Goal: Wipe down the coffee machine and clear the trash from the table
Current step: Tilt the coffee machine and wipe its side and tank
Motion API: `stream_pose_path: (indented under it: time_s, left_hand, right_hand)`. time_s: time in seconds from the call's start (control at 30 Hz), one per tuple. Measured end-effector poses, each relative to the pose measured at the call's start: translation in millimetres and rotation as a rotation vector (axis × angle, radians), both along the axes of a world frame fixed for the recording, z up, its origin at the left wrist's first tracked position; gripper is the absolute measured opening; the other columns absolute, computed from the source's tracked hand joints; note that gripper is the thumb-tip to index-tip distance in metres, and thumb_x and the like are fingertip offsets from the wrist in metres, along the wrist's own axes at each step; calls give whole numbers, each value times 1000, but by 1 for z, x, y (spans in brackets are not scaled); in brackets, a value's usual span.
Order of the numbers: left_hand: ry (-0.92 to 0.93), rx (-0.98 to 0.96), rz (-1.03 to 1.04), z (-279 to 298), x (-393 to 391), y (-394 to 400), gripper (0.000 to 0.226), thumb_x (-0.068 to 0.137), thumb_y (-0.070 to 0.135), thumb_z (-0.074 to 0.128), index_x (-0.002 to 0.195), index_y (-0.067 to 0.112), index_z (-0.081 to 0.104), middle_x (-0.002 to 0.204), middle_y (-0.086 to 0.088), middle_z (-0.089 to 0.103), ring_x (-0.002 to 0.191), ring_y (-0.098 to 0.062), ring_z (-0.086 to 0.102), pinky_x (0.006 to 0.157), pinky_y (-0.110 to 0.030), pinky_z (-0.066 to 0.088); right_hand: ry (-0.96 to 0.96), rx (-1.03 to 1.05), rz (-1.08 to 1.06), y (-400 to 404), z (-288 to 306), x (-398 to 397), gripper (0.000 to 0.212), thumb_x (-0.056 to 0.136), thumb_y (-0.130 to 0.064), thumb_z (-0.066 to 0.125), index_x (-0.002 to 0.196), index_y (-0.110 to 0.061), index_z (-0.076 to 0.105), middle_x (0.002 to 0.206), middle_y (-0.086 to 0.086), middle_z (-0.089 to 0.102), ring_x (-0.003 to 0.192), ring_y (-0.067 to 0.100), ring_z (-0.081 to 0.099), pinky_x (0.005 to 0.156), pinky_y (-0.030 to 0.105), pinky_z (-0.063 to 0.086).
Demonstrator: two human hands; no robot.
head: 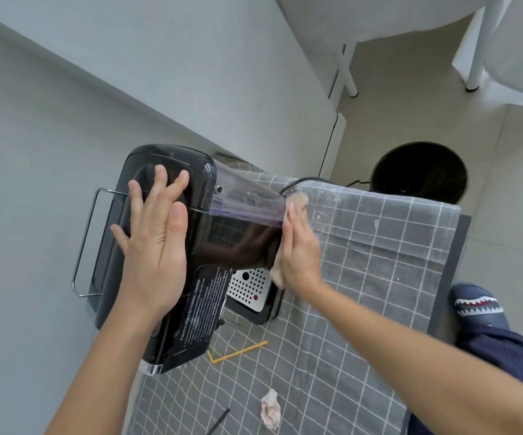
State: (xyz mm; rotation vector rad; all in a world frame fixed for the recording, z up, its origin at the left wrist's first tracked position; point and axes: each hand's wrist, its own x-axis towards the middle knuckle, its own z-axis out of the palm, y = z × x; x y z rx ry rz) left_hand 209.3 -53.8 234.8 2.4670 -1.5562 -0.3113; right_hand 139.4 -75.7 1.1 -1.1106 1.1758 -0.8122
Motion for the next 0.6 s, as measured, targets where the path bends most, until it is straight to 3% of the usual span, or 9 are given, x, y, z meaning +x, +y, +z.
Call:
stream_pose_path:
  time_s: [0.13, 0.33, 0.6]
  left_hand:
    - [-9, 5, -3, -2, 2, -1, 40, 100, 45, 19, 137, 52, 33, 156, 26, 12, 145, -1, -10, 112, -58, -14]
    - [-2, -9, -5, -2, 2, -1, 39, 98, 48, 20, 135, 56, 32, 155, 27, 13, 144, 0, -10, 111, -59, -13]
    - [-6, -7, 23, -3, 5, -3, 40, 100, 45, 20, 137, 51, 34, 155, 27, 12, 145, -1, -9, 112, -58, -14]
  right_hand:
    - [70, -44, 89, -52, -8, -4, 40, 106, -28, 33, 139, -17, 54, 149, 6, 48, 146, 24, 30, 120, 43, 25]
    - [0, 12, 88, 15, -4, -22, 42, 106, -27, 37, 145, -16, 46, 153, 1, 41, 147, 15, 27, 122, 36, 22]
    - [48, 21, 139, -59, -13, -9, 37, 105, -25, 39, 129, -11, 63, 131, 13, 64, 132, 31, 50, 111, 44, 38]
